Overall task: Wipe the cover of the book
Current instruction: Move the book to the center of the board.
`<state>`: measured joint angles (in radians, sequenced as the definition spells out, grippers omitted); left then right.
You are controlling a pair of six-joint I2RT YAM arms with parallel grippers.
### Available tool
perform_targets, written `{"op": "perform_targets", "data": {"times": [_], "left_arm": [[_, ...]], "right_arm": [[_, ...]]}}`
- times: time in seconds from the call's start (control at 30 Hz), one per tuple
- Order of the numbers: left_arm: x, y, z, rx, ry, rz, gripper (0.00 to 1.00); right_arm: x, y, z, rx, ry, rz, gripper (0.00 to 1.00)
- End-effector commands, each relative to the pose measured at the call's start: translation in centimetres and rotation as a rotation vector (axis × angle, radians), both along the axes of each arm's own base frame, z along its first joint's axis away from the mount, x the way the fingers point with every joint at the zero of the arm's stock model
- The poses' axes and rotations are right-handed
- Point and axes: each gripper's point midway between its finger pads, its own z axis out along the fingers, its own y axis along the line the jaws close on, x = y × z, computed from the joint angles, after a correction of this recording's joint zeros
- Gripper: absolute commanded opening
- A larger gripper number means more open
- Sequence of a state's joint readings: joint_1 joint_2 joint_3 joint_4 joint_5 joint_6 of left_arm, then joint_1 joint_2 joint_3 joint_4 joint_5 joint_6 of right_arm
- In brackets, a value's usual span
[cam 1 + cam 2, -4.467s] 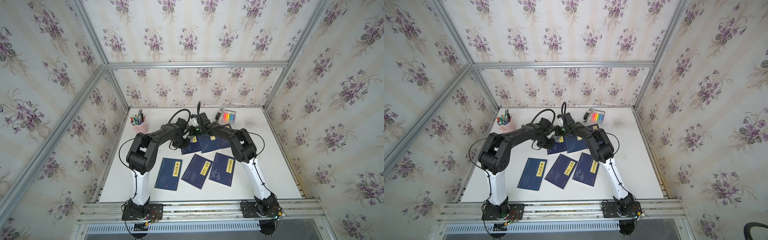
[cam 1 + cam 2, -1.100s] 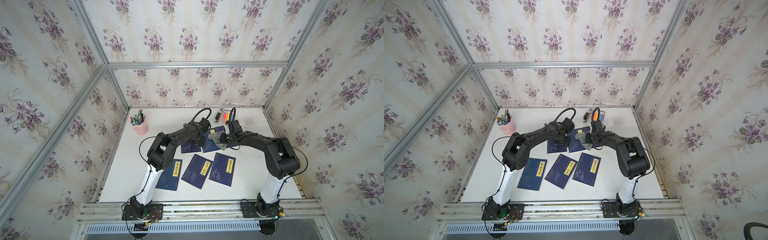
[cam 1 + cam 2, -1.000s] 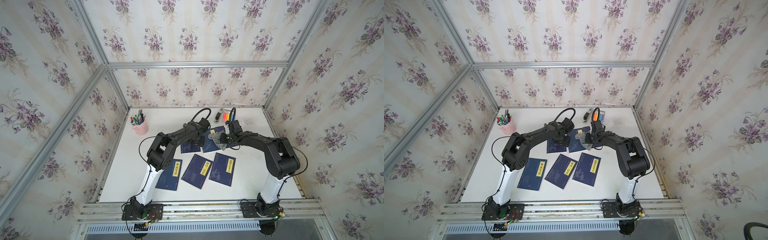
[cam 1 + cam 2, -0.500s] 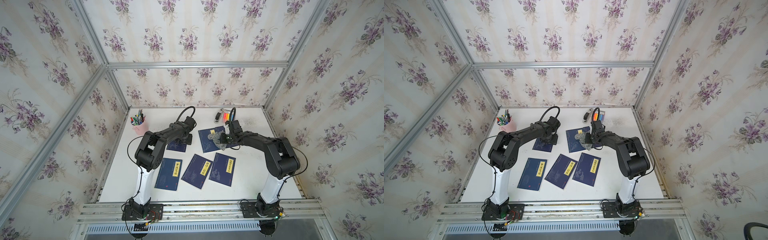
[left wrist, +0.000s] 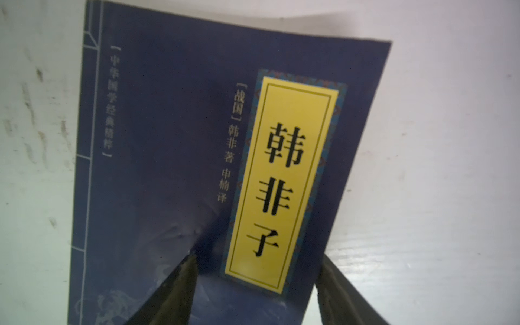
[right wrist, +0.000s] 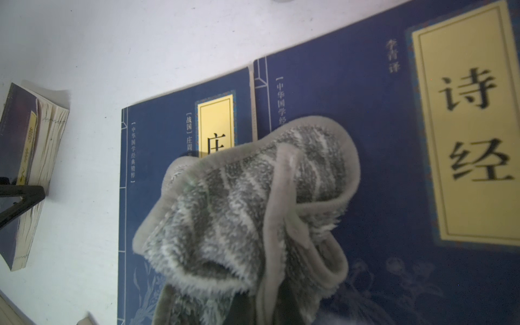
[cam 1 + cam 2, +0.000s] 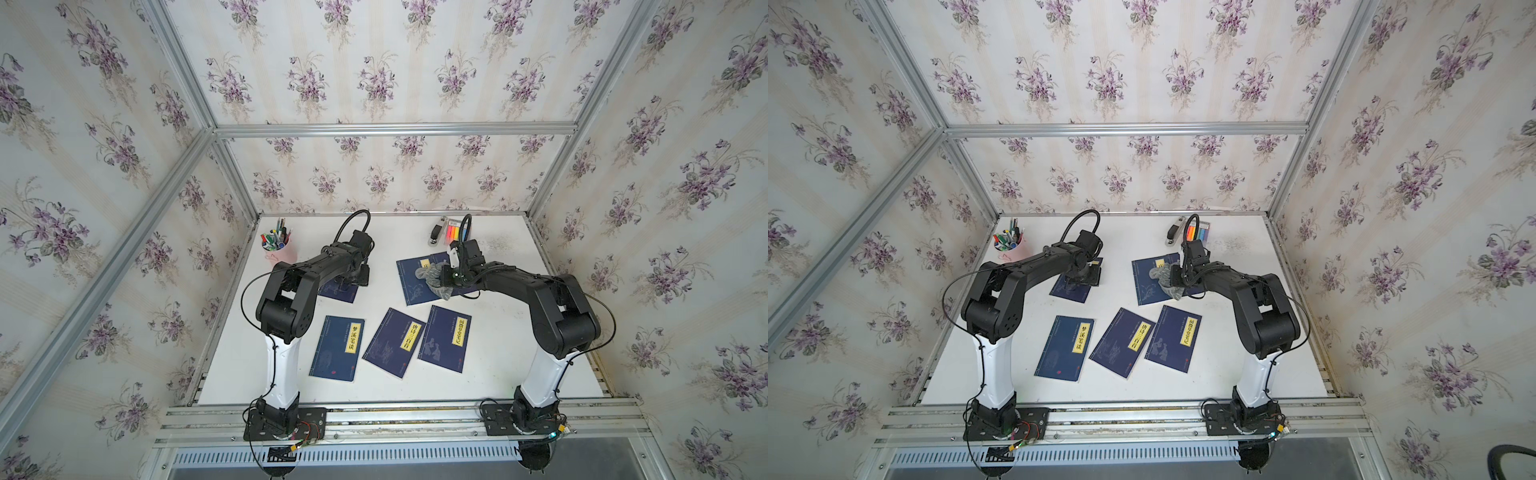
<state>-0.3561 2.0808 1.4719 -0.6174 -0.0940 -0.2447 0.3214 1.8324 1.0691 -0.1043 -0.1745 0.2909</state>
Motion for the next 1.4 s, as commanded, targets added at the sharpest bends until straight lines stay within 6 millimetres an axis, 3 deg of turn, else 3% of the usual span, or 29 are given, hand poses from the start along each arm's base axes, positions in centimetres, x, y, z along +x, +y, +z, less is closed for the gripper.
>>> {"op": "perform_targets", "data": {"times": [0.0,0.2,0.37,0.6,0.9,1.1,1.37], "left_arm": [[-1.9,-0.5,0.2,-0.03,0.067,-0.052,0.69],[-1.1,-4.2,4.5,-0.076,-0.034,-0.197,0.77],[-0.8,-8.1,6.2,-0.155,-0.063,-0.294,0.77],[-0.5,-11.2,5.3,-0.254,-0.046,-0.322,0.77],[0.0,-14.8,4.1,-0.332,-0.034,-0.359,0.73],[0.1,-15.8,4.4,-0.338,-0.037,-0.374,0.71],[-0.2,-14.1,4.2,-0.264,-0.036,-0.367,0.71]], "right_arm": [[0.5,0.6,2.0,0.024,-0.06,0.031,0.0],[0.5,0.7,5.1,0.05,-0.13,0.036,0.0],[0.2,-0.1,4.9,0.019,-0.122,0.003,0.0],[-0.3,-0.2,2.4,0.002,-0.055,0.003,0.0],[-1.0,-0.6,0.7,-0.018,-0.013,-0.006,0.0],[-1.3,-0.1,-1.2,-0.012,0.043,0.017,0.0],[-1.7,2.8,-2.8,0.013,0.103,0.106,0.0]]}}
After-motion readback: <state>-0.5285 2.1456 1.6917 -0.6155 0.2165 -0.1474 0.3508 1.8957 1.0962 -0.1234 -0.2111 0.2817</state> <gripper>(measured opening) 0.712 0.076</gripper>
